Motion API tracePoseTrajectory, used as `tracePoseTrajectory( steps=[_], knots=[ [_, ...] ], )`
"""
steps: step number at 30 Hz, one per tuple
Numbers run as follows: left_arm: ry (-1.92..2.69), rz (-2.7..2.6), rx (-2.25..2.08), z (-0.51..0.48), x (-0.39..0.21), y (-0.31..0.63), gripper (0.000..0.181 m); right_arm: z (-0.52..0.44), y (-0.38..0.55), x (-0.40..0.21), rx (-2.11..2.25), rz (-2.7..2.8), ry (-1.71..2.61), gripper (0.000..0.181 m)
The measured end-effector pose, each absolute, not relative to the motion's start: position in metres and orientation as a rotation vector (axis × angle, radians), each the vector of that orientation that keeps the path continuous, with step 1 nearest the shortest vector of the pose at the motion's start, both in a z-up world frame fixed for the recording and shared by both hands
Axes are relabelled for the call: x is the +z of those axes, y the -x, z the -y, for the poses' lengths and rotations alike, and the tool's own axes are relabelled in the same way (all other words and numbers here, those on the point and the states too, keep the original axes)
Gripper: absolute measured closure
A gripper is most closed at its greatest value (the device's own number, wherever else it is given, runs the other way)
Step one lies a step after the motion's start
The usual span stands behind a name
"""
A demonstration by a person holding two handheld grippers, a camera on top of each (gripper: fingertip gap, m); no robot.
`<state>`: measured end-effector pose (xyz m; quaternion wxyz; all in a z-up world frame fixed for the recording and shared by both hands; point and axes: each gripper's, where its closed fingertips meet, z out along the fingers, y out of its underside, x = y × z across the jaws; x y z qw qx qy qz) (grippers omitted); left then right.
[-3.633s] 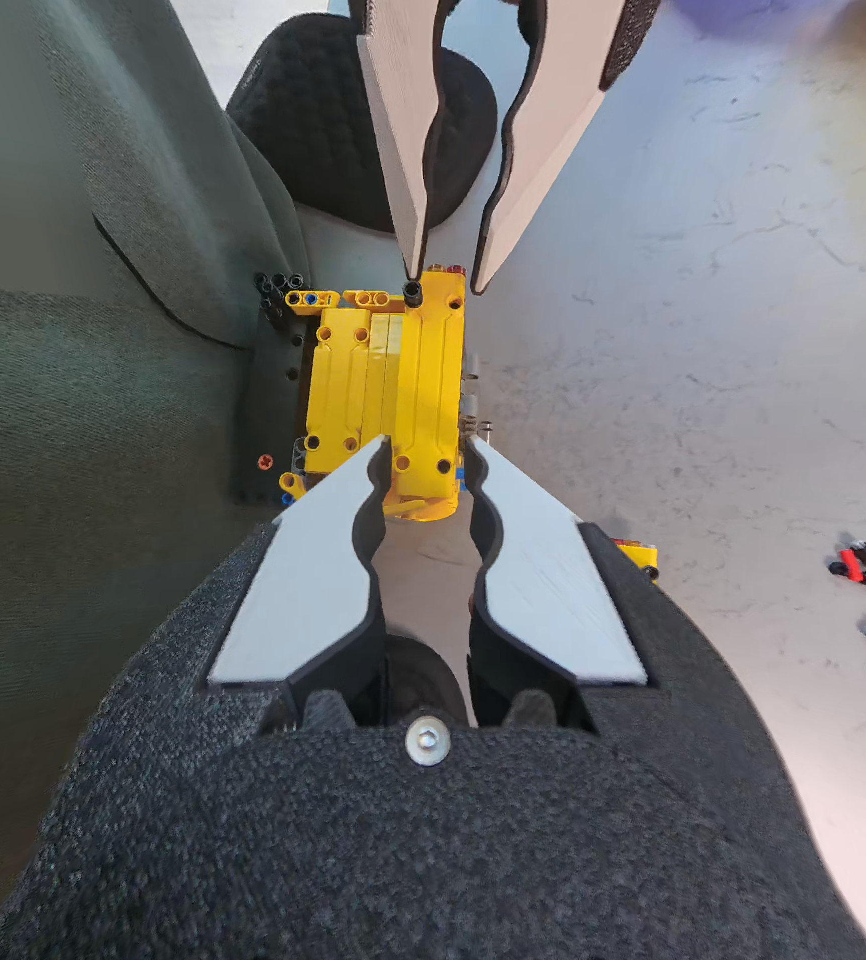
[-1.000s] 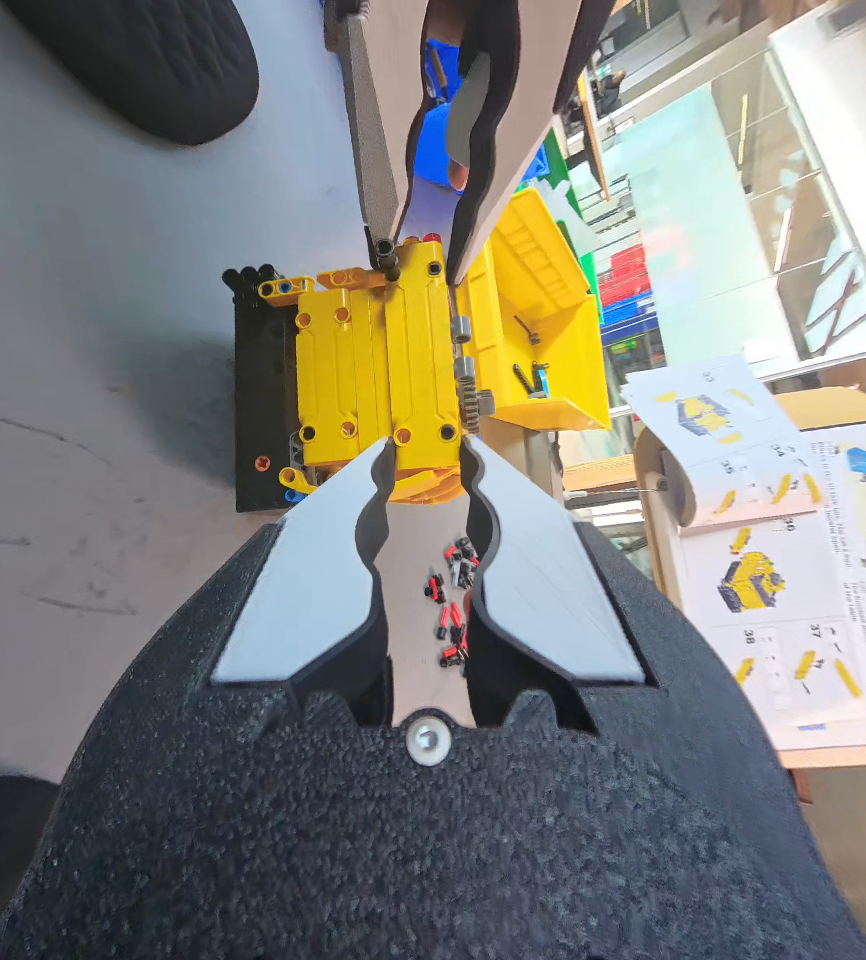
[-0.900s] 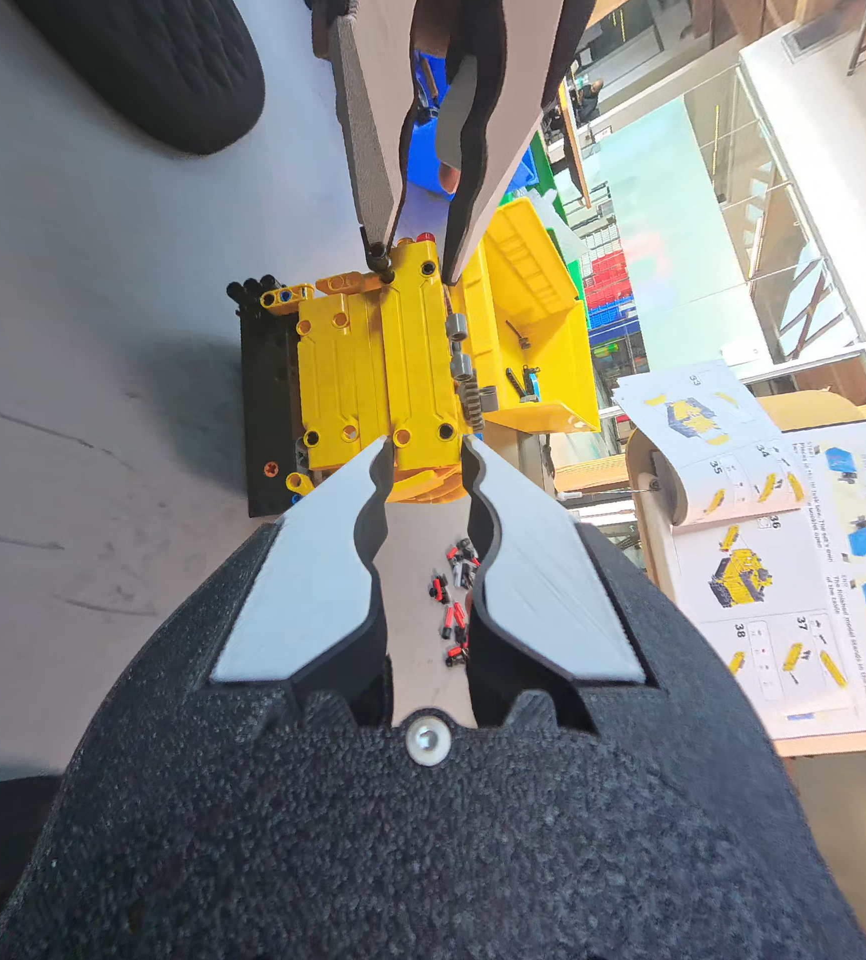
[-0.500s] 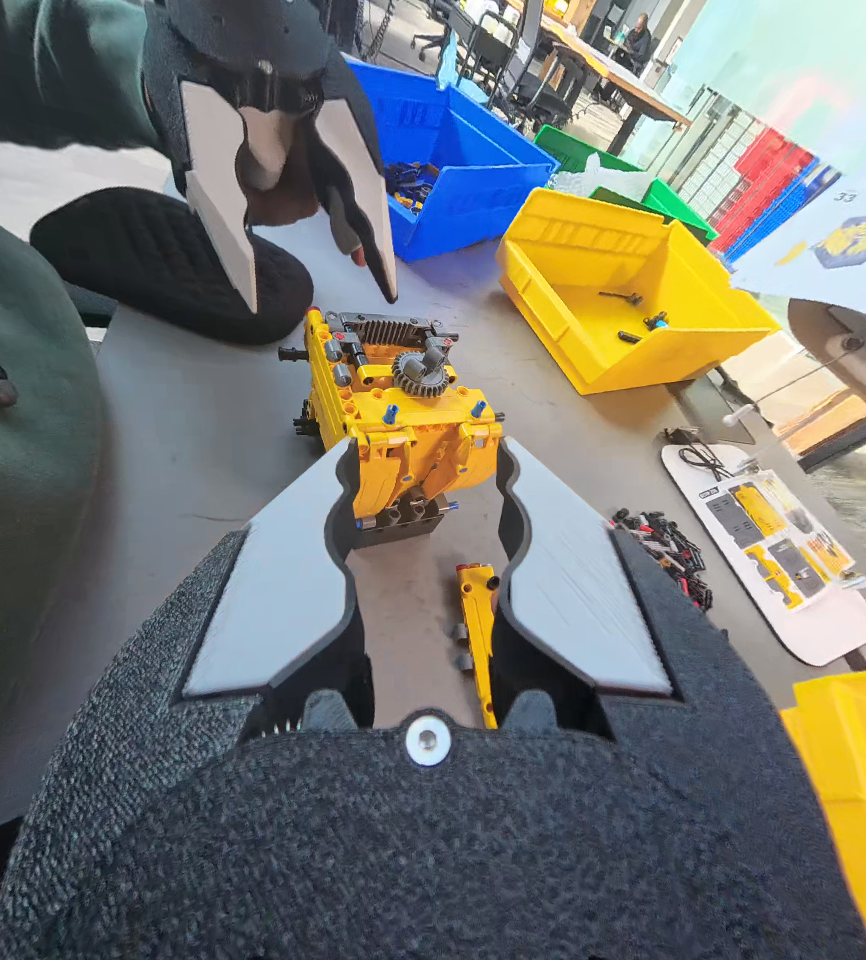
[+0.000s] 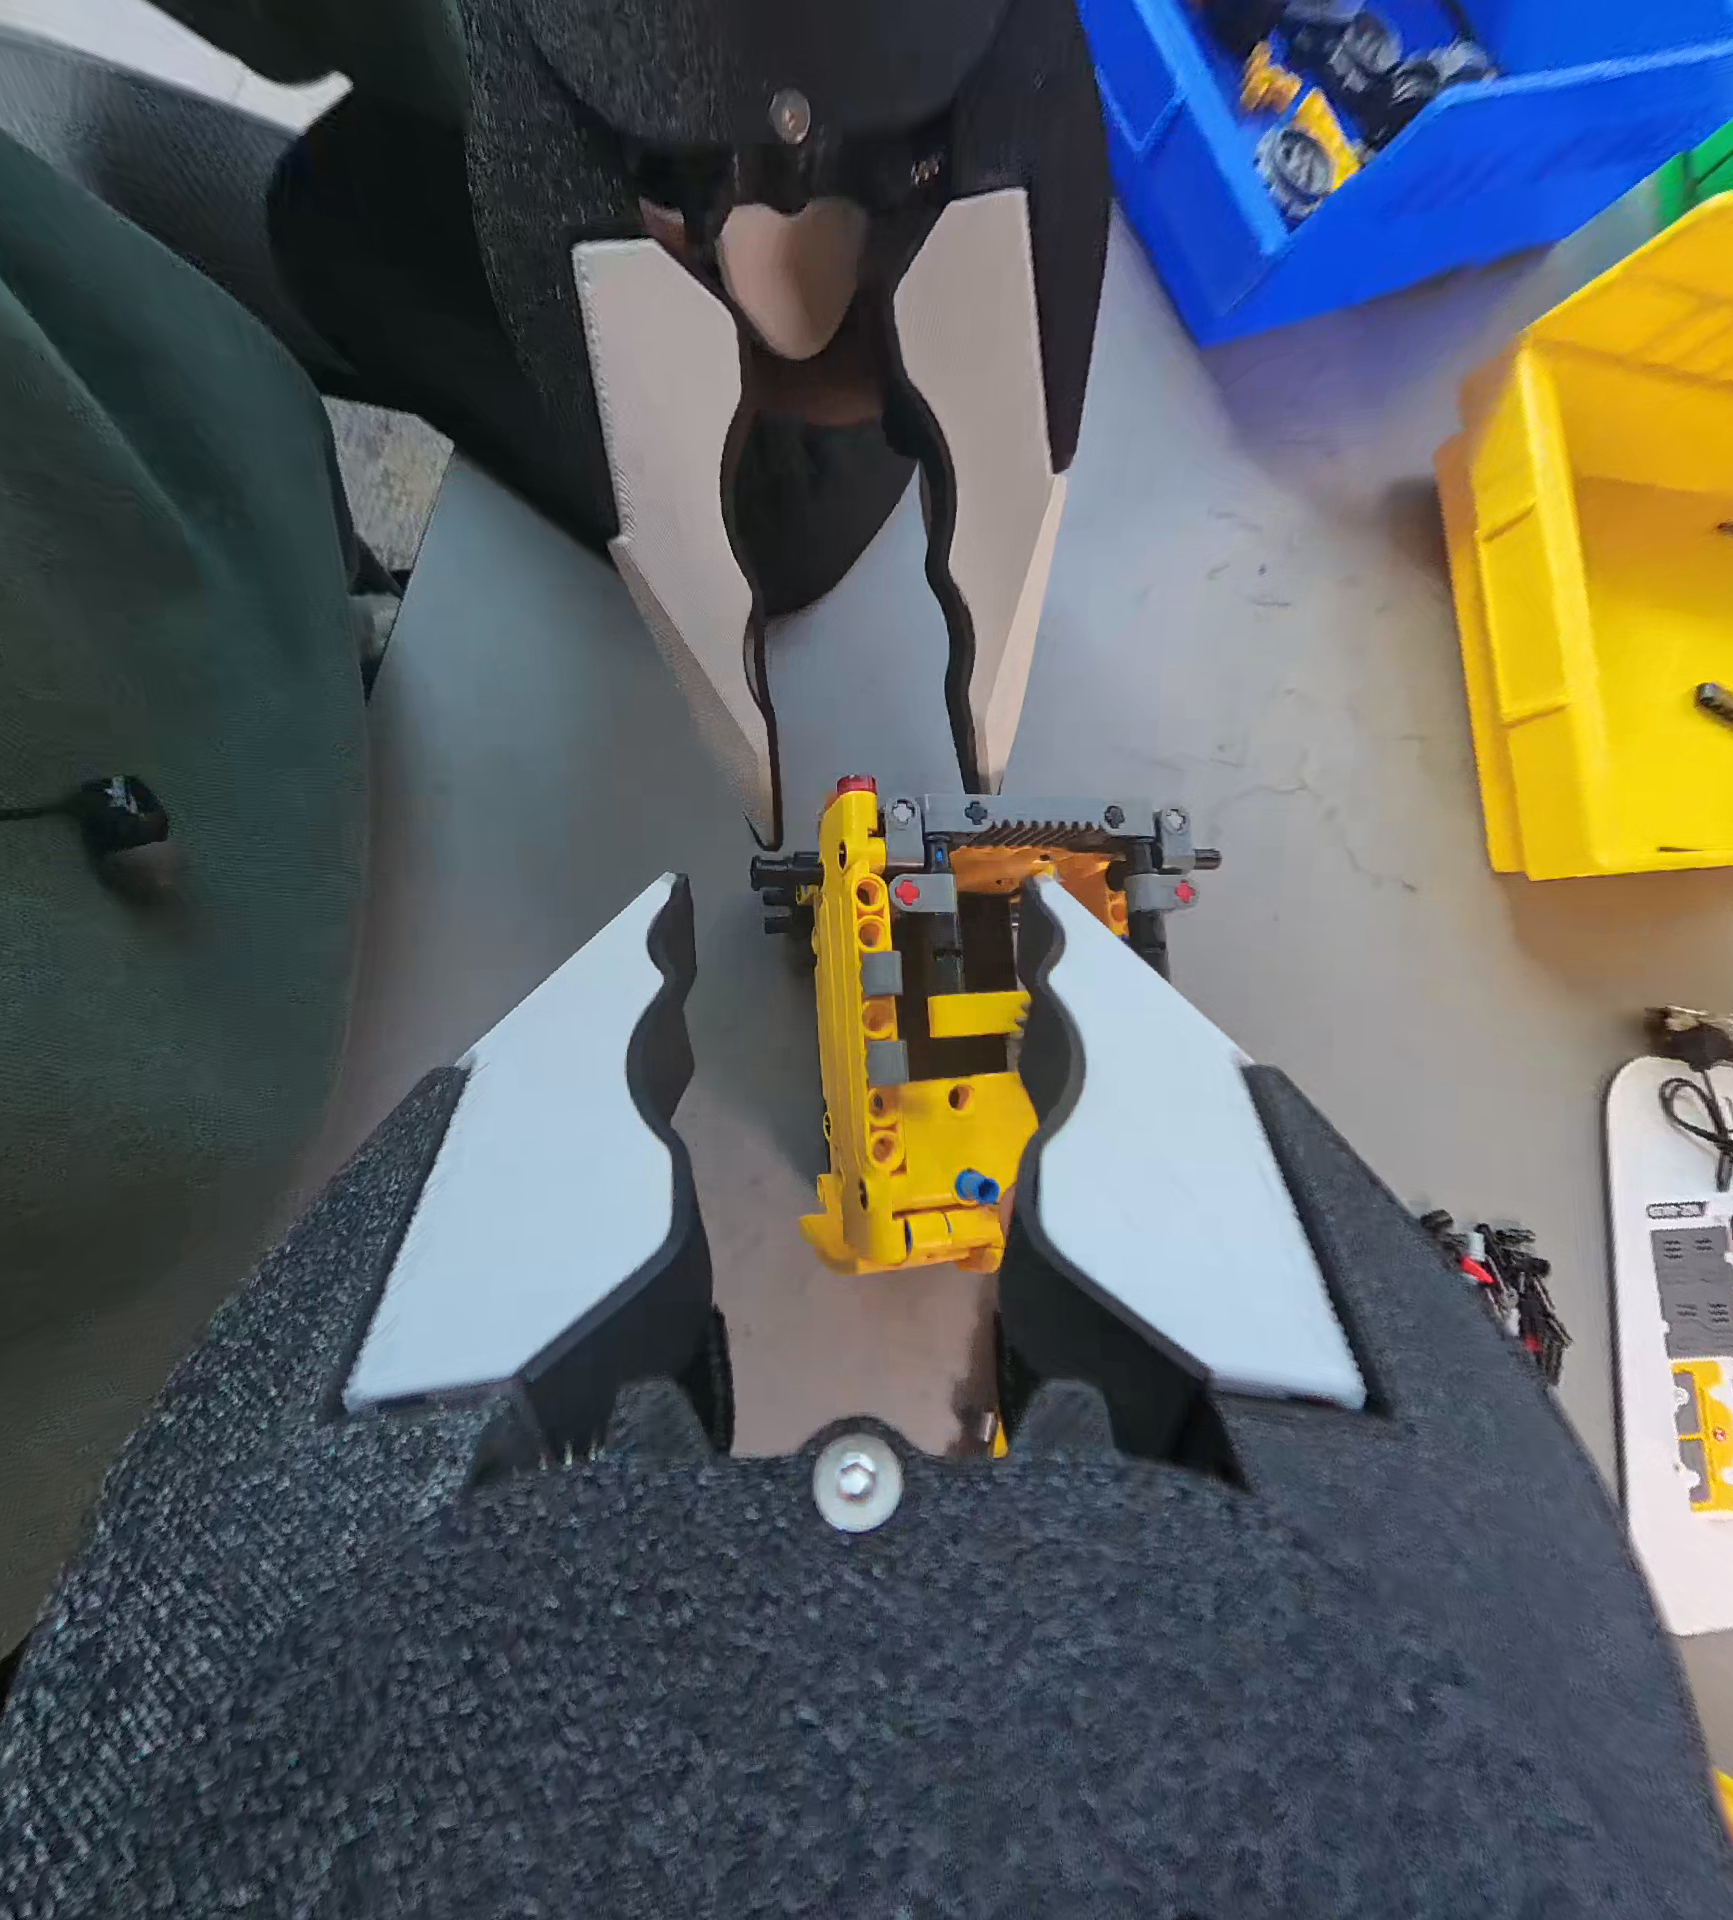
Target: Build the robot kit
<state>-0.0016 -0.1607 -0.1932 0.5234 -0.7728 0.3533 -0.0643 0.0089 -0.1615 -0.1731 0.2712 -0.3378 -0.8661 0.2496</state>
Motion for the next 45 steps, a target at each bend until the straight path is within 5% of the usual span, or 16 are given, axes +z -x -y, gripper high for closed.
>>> tracePoseTrajectory(
  steps=[4,12,29,45],
  knots=[
    [1.809,-0.806,-0.242,0.162,-0.180,0.021,0.135,0.161,-0.003,-0.185,0.494,2.449,0.932,0.126],
    [1.877,-0.883,-0.606,0.135,-0.200,0.028,0.084,0.162,0.003,-0.192,0.407,2.544,0.984,0.138],
    [1.814,-0.967,-0.587,0.134,-0.210,0.009,0.105,0.161,-0.004,-0.192,0.411,2.587,0.939,0.148],
    [1.797,-0.987,-0.517,0.134,-0.211,0.006,0.105,0.162,-0.011,-0.193,0.382,2.607,0.781,0.146]
  ],
)
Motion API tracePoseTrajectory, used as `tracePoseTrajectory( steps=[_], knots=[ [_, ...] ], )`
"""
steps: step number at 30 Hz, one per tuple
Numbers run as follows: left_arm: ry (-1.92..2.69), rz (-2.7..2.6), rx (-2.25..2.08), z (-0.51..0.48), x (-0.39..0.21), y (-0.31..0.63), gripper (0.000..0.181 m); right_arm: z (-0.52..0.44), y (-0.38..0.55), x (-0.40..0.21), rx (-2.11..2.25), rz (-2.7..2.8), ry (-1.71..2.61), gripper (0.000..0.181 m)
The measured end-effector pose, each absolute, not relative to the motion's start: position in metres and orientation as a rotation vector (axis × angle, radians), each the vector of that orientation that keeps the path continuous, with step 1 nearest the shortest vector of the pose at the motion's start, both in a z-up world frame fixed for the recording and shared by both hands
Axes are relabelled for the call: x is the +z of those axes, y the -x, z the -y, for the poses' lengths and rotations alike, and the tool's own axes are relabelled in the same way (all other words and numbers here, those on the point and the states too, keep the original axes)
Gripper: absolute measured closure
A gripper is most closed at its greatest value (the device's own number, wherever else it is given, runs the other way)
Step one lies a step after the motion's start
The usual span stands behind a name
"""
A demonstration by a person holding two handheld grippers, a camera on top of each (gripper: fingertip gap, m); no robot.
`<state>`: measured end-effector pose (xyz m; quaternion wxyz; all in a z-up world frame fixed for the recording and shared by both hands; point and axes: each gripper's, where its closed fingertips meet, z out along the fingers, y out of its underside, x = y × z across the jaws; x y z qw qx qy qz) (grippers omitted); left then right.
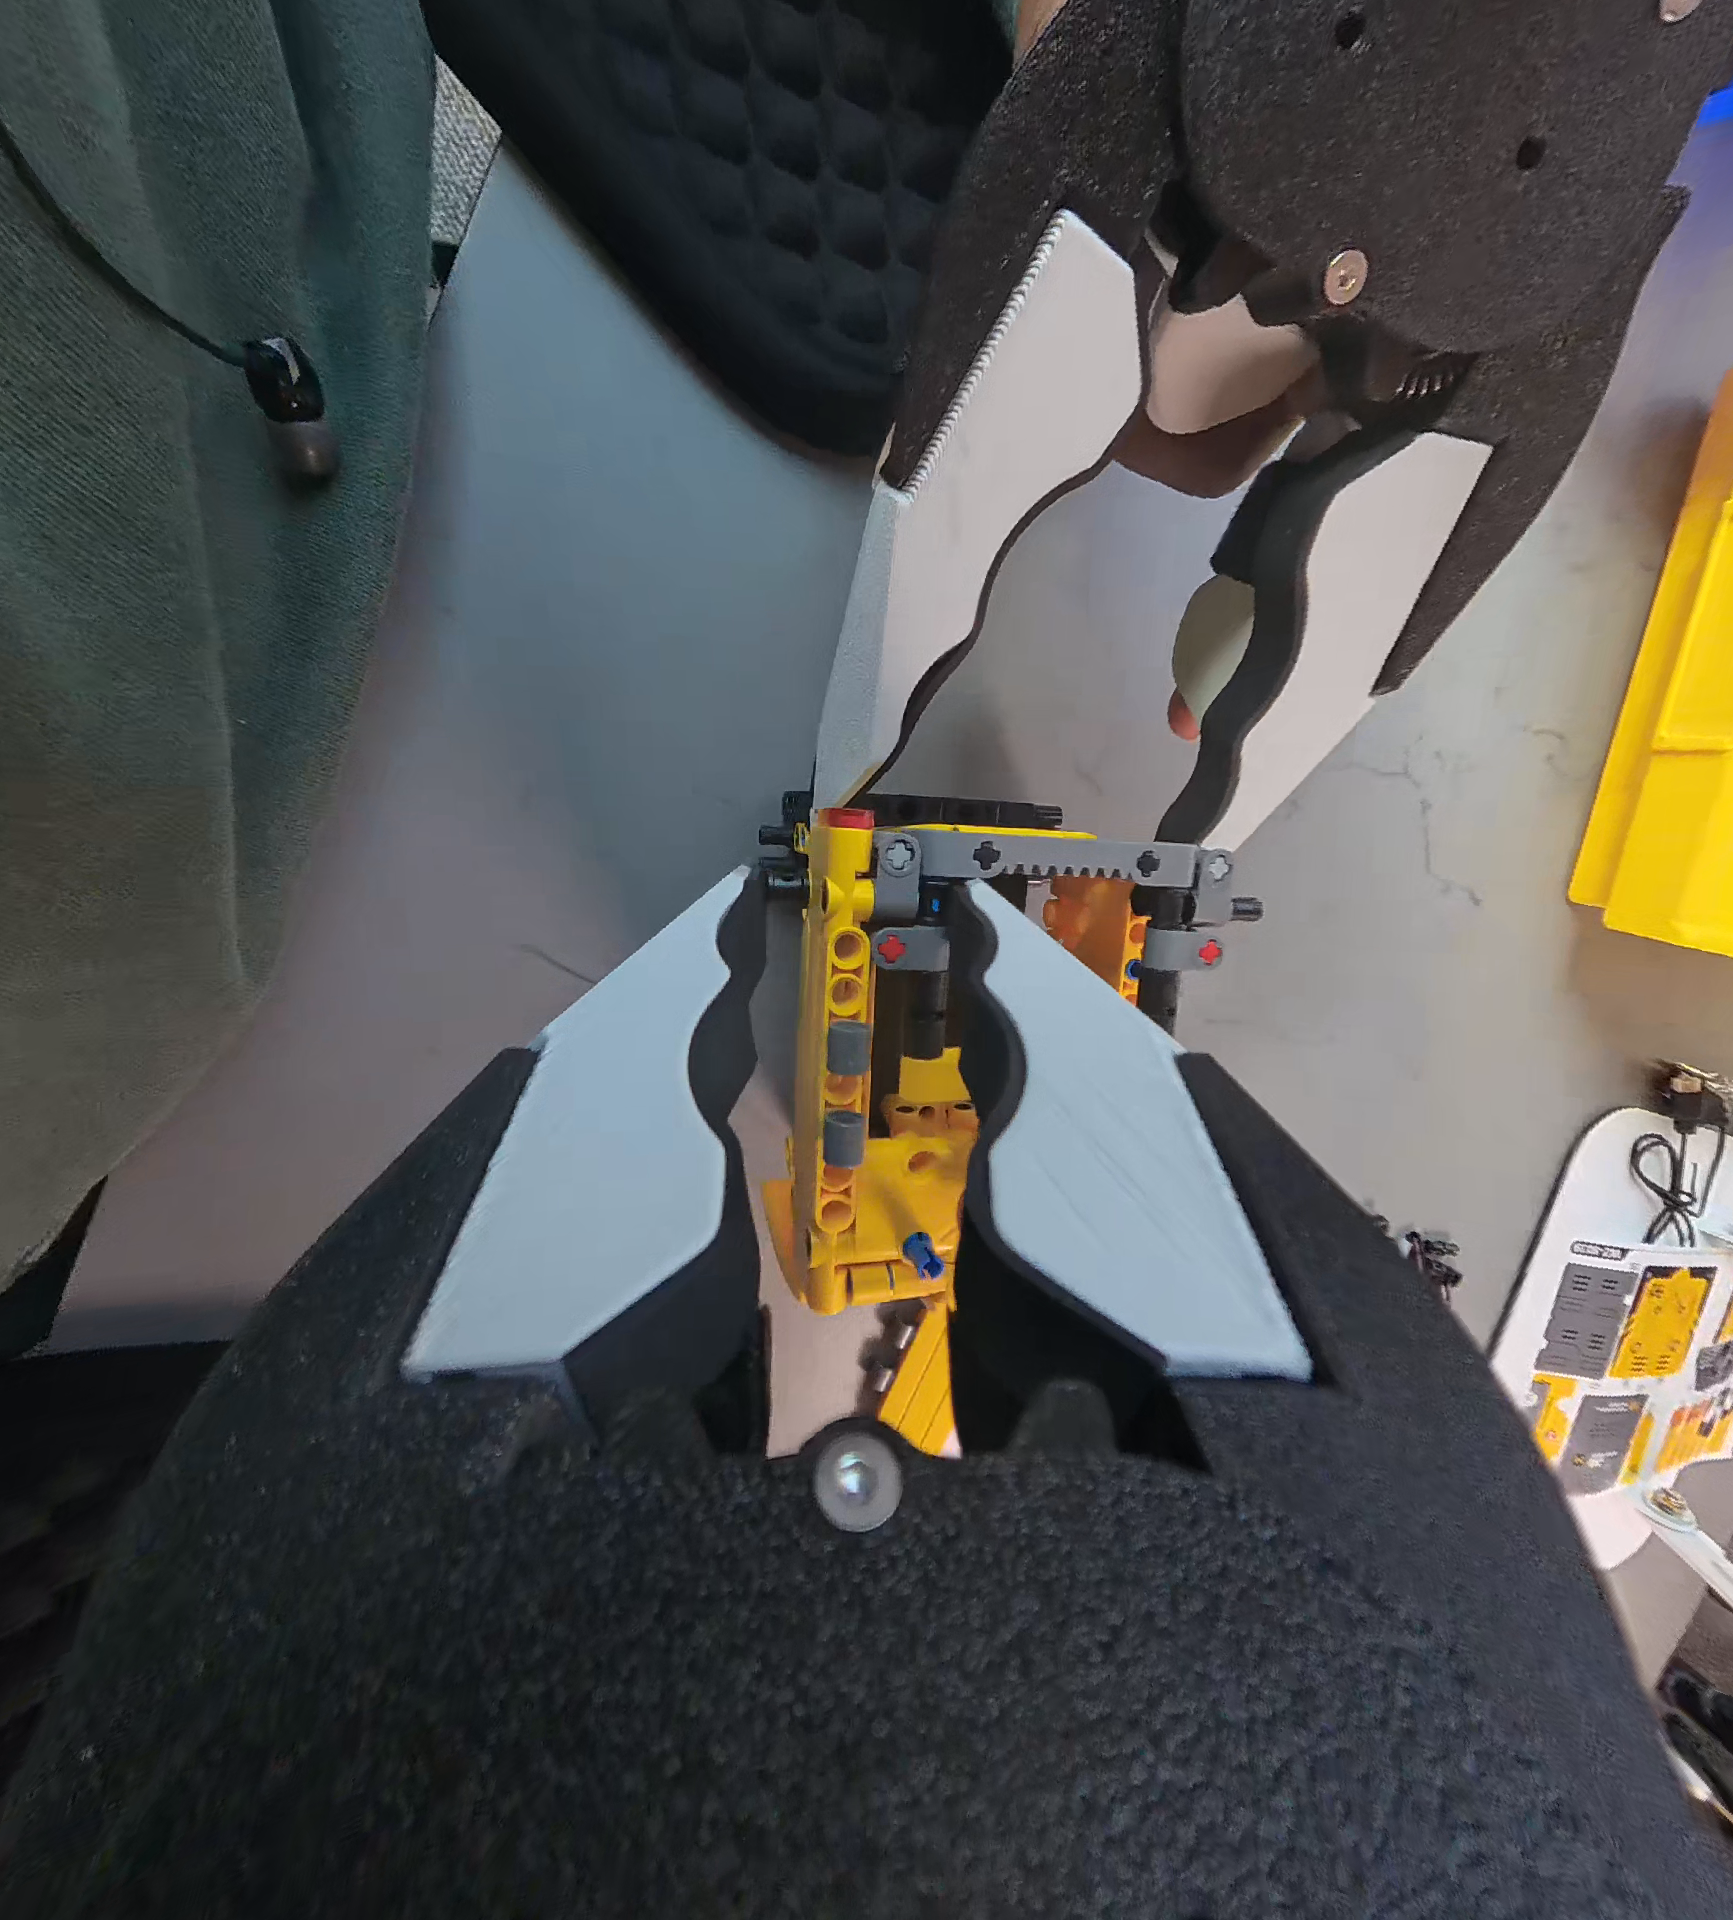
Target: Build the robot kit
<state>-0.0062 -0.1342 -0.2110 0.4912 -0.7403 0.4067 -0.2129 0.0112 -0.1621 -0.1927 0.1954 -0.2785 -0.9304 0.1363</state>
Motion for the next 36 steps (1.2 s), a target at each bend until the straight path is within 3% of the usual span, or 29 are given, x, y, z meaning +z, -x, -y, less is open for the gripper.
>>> tracePoseTrajectory(
  steps=[5,7,10,13,23,30,36],
  knots=[
    [1.708,-1.047,-0.391,0.137,-0.209,0.001,0.105,0.162,-0.022,-0.182,0.449,2.496,0.773,0.129],
    [1.654,-1.079,-0.327,0.140,-0.206,-0.002,0.107,0.159,-0.029,-0.177,0.493,2.445,0.789,0.131],
    [1.556,-1.157,-0.202,0.145,-0.206,-0.005,0.129,0.157,-0.042,-0.177,0.542,2.378,0.784,0.140],
    [1.543,-1.226,-0.115,0.147,-0.217,-0.007,0.133,0.162,-0.050,-0.182,0.587,2.322,0.751,0.151],
    [1.416,-1.240,0.043,0.147,-0.204,-0.018,0.141,0.167,-0.069,-0.182,0.515,2.091,0.449,0.155],
    [1.359,-1.251,0.114,0.149,-0.199,-0.024,0.141,0.168,-0.078,-0.185,0.538,2.044,0.446,0.157],
    [1.443,-1.194,-0.028,0.150,-0.203,-0.026,0.125,0.173,-0.087,-0.190,0.577,2.041,0.445,0.158]
  ],
)
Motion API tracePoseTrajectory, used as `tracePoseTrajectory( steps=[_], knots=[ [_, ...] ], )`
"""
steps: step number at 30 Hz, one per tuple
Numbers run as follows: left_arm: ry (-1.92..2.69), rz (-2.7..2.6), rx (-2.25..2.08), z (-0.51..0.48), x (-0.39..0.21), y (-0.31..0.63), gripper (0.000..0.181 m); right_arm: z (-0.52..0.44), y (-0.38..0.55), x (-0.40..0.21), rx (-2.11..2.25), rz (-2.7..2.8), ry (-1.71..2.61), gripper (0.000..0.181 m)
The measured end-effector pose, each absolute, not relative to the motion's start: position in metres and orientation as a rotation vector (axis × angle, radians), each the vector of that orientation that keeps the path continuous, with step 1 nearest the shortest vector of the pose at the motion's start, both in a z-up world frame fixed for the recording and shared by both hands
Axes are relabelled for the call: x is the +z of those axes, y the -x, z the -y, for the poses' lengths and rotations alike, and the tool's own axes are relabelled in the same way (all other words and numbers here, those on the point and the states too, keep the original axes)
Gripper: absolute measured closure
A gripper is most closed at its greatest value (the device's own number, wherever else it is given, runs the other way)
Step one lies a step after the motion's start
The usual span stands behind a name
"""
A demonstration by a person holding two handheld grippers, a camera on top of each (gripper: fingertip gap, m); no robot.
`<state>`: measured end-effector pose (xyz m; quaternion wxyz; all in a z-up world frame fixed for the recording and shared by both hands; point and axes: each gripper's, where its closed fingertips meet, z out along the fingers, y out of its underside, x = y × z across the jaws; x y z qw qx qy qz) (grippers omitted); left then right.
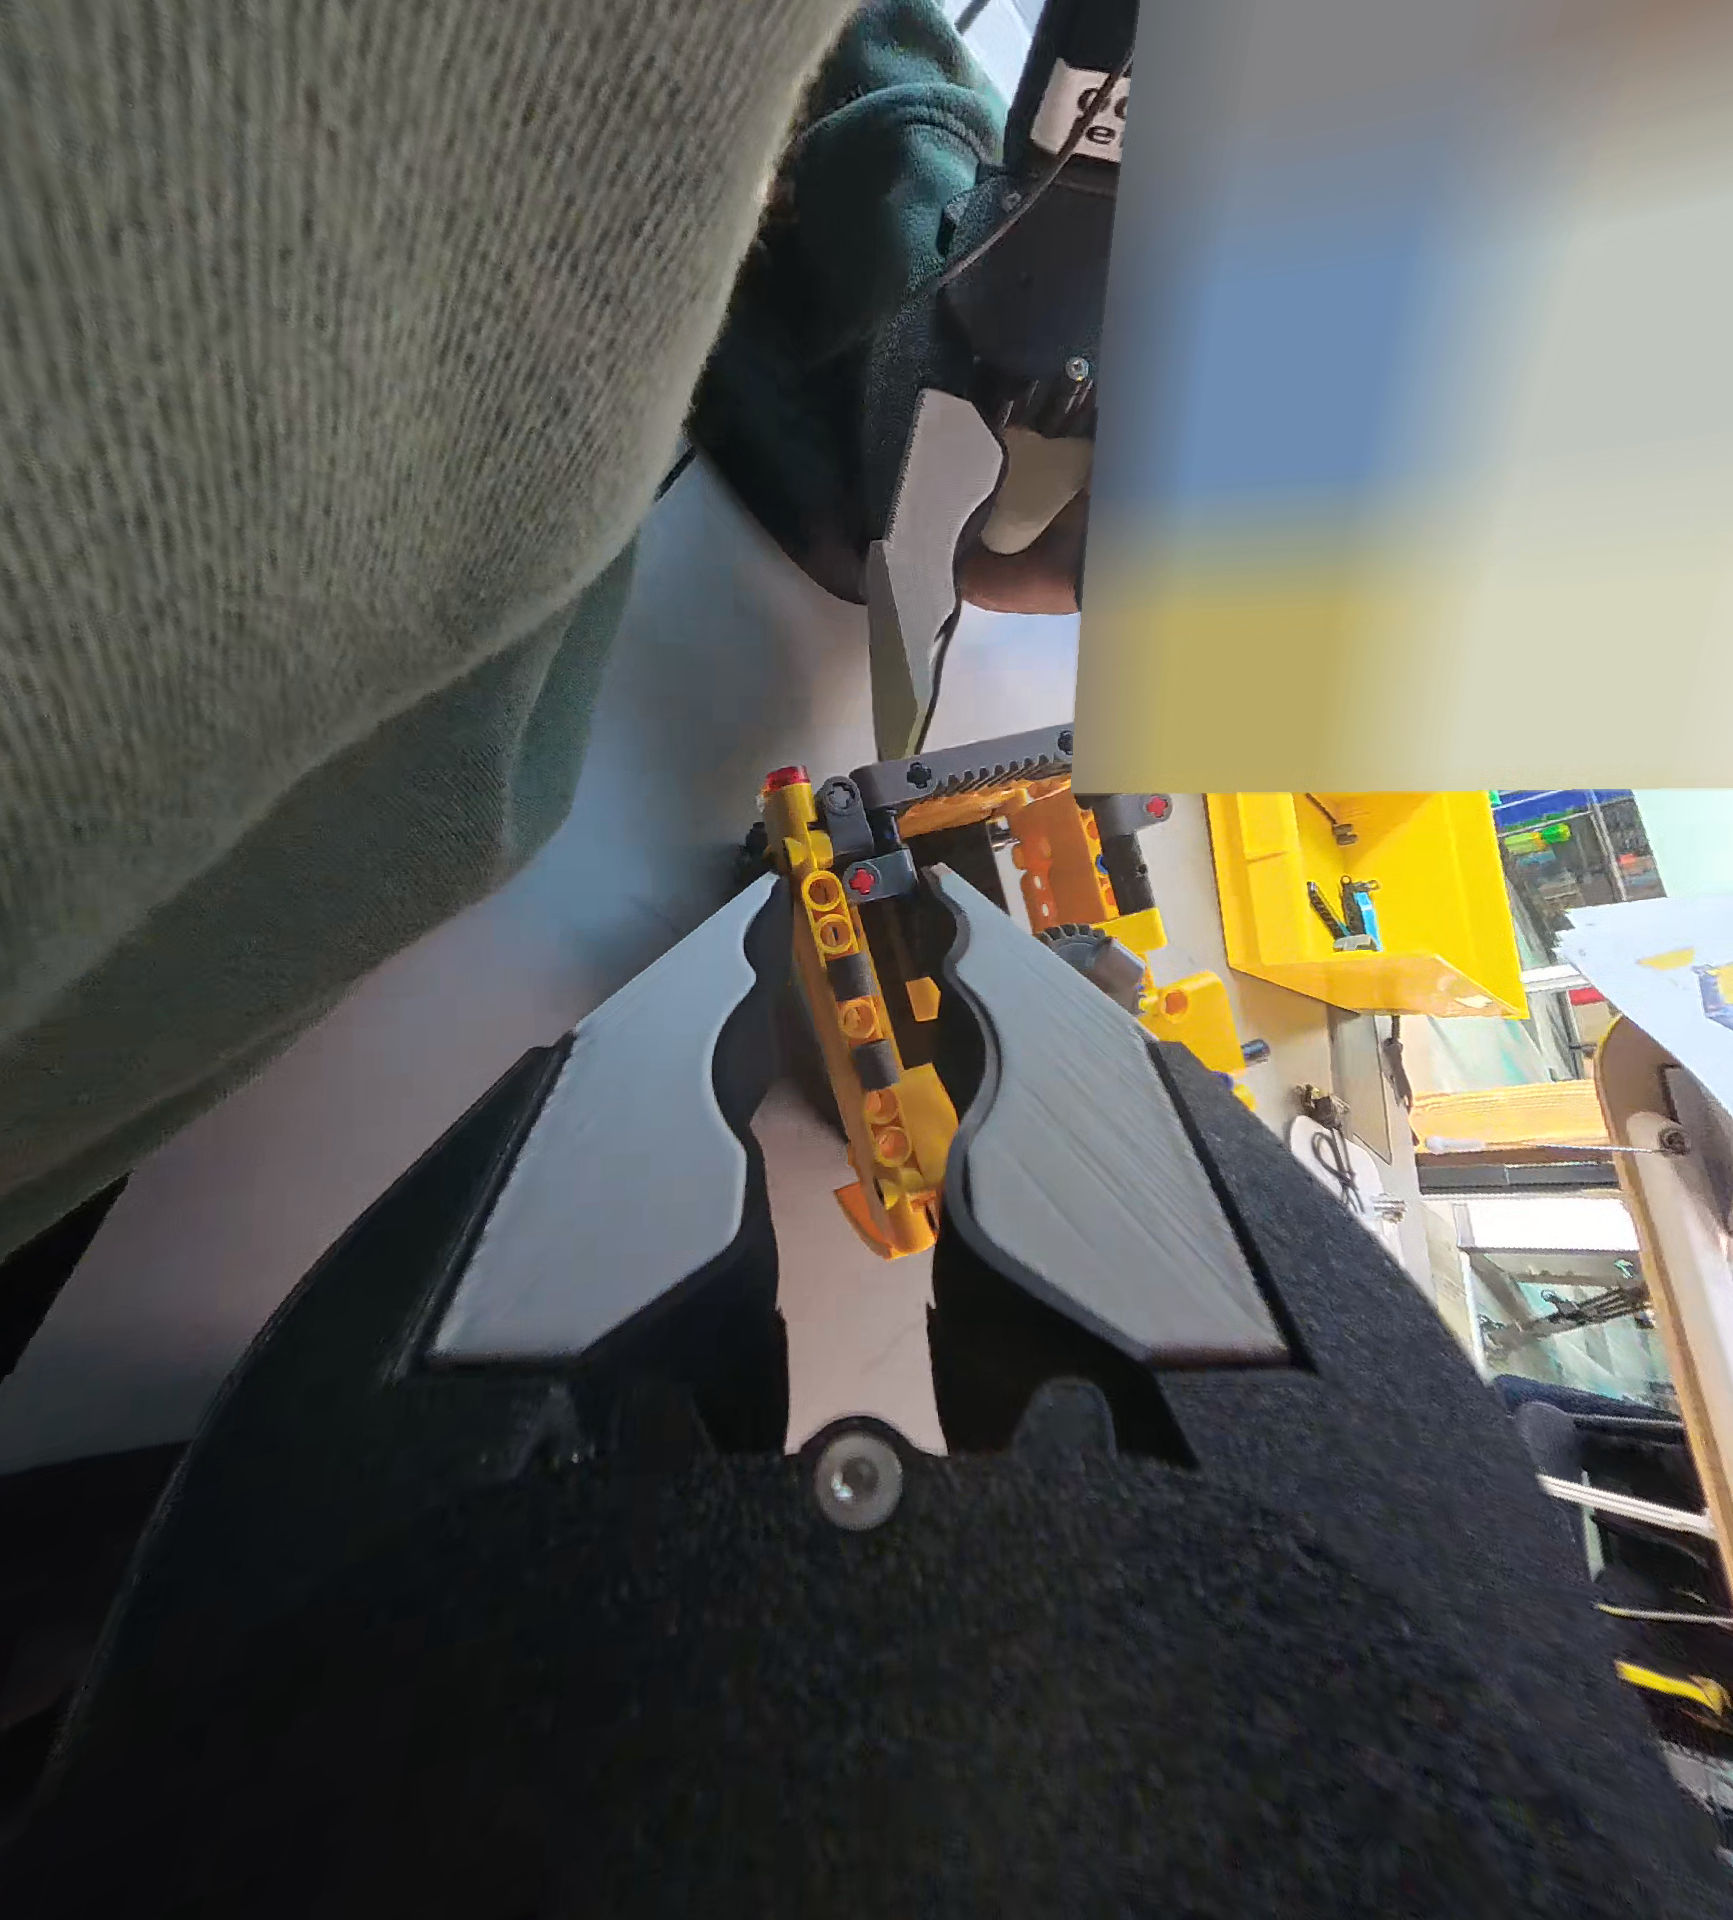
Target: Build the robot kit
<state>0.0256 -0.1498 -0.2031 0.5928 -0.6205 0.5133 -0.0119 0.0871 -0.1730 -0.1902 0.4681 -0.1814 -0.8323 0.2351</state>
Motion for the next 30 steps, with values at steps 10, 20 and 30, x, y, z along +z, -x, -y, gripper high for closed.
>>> tracePoseTrajectory(
  steps=[10,20,30],
  knots=[
    [1.428,-1.236,-0.008,0.155,-0.208,-0.034,0.140,0.174,-0.094,-0.195,0.607,2.035,0.459,0.157],
    [1.403,-1.244,0.006,0.157,-0.207,-0.037,0.141,0.176,-0.098,-0.199,0.631,2.037,0.488,0.157],
    [1.404,-1.240,0.008,0.157,-0.207,-0.036,0.141,0.175,-0.098,-0.199,0.631,2.033,0.492,0.157]
  ],
)
